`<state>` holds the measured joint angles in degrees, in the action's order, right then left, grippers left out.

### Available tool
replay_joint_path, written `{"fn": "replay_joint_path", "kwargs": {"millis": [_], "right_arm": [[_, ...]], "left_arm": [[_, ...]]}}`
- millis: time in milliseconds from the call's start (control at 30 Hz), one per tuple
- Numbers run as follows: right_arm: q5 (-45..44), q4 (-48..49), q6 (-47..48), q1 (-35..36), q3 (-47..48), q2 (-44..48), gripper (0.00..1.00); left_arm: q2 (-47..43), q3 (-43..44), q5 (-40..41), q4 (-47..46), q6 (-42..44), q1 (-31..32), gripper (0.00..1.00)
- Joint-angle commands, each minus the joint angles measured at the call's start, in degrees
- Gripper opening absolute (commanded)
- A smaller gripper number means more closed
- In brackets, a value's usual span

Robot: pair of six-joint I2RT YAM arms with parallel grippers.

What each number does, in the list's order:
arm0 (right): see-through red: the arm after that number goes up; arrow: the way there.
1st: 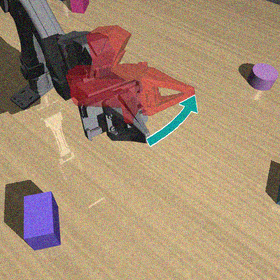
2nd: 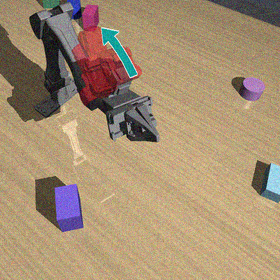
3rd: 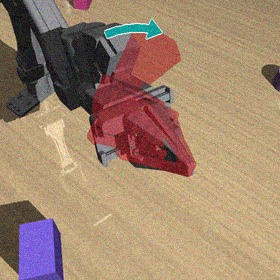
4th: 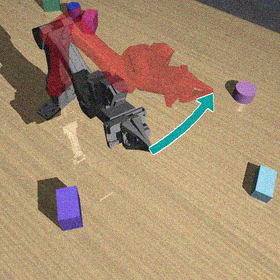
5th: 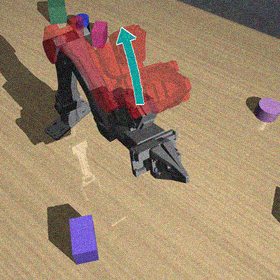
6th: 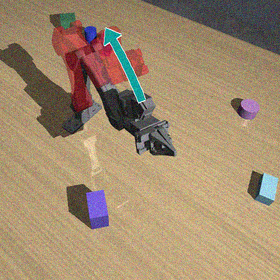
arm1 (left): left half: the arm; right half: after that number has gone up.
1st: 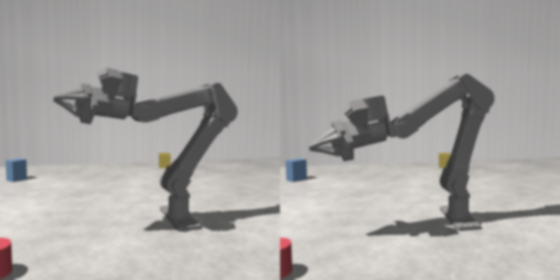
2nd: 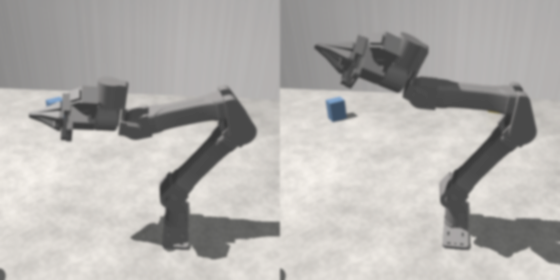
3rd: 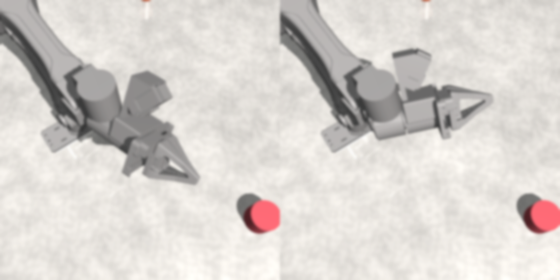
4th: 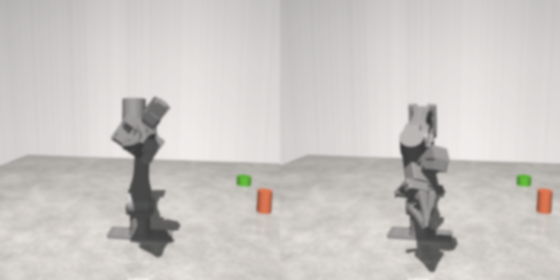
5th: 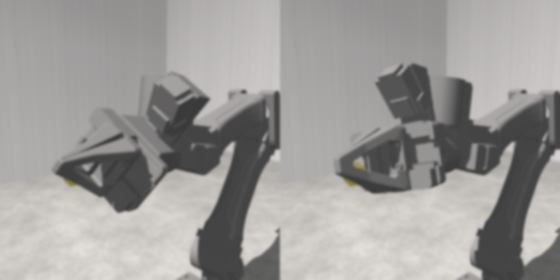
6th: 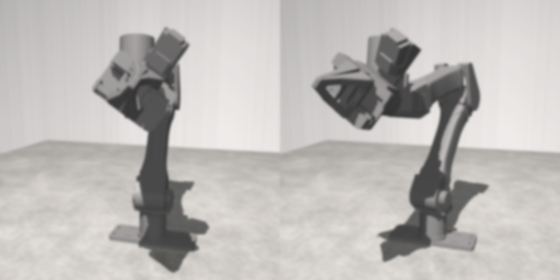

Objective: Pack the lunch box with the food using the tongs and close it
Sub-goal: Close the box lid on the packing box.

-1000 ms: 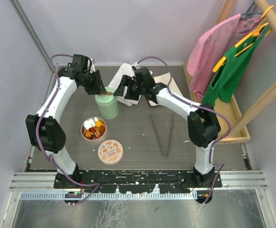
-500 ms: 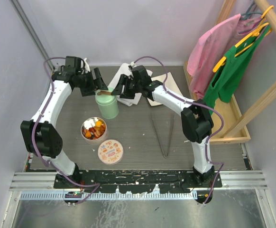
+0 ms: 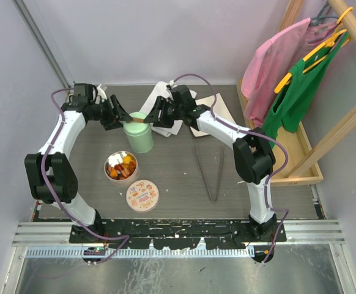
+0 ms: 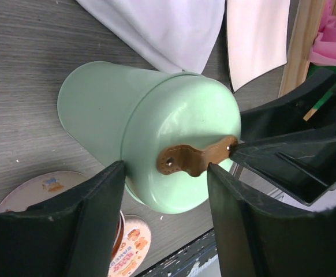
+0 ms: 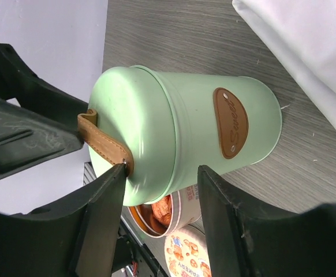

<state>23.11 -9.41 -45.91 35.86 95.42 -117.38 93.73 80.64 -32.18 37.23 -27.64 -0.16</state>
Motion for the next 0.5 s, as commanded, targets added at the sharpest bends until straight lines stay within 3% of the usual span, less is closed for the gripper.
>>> {"fn": "replay_joint_path", "kwargs": {"millis": [0,233,467], "right_arm": [[-1.4,-0.79,0.47,-0.43,-1.52,-0.63,0.57],[-1.43,-0.91,0.72,-0.44,-4.64,1.07,0.48],[-0.9,0.88,0.65,-0.44,-11.5,6.58,0.46]], "left_arm": [[1.27,-1.29,-2.39,-4.64,-0.87,0.08,0.57],[2.92,-3.42,-7.25,-3.89,2.01,0.28,0.43],[3.0,-4.4,-9.6,-0.8,5.75,4.75,0.41]]}}
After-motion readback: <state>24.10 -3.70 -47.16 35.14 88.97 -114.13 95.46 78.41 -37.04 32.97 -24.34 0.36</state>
